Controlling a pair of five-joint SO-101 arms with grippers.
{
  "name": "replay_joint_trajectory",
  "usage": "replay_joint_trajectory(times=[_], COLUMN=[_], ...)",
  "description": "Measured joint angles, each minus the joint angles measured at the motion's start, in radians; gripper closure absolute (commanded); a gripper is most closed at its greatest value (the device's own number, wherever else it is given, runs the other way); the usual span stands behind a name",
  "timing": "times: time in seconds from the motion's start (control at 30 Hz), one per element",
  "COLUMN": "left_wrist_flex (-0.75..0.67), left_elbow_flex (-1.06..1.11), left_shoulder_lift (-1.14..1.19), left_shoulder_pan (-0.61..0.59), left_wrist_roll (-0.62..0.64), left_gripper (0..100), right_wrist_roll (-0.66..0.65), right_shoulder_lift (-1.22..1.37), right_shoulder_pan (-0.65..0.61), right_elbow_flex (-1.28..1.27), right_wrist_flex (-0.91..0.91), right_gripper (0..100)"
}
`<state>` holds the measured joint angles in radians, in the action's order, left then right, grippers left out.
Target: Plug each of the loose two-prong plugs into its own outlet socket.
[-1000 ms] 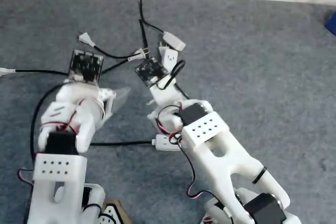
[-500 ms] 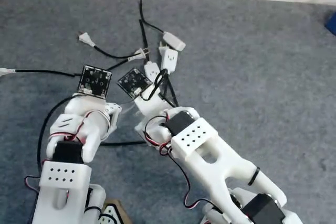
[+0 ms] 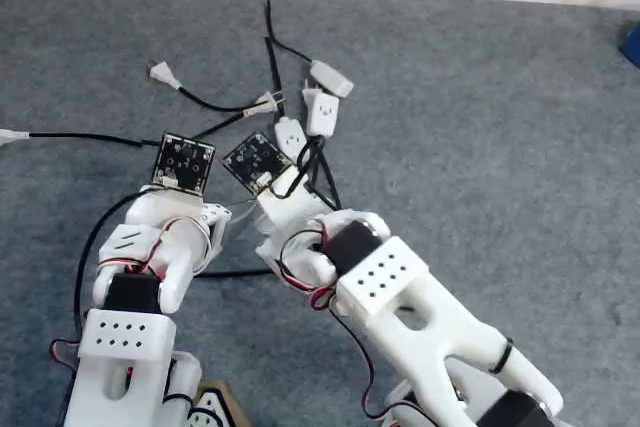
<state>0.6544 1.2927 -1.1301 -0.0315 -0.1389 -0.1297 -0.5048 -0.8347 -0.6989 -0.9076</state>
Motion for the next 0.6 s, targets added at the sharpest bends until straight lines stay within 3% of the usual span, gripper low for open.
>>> replay_joint_trajectory(times=[0.6], left_wrist_flex=[-0.002], left_elbow_flex=[0.026], left_shoulder_lift=[0.0], left_shoulder_pan=[0.048], left_wrist_roll=[0.0], left_gripper=[64], right_wrist_roll=[0.026], right_shoulder_lift=[-0.021], right_shoulder_pan=[0.021], right_elbow_flex=[0.023], right_wrist_flex=[-0.074], right_gripper=[99.1])
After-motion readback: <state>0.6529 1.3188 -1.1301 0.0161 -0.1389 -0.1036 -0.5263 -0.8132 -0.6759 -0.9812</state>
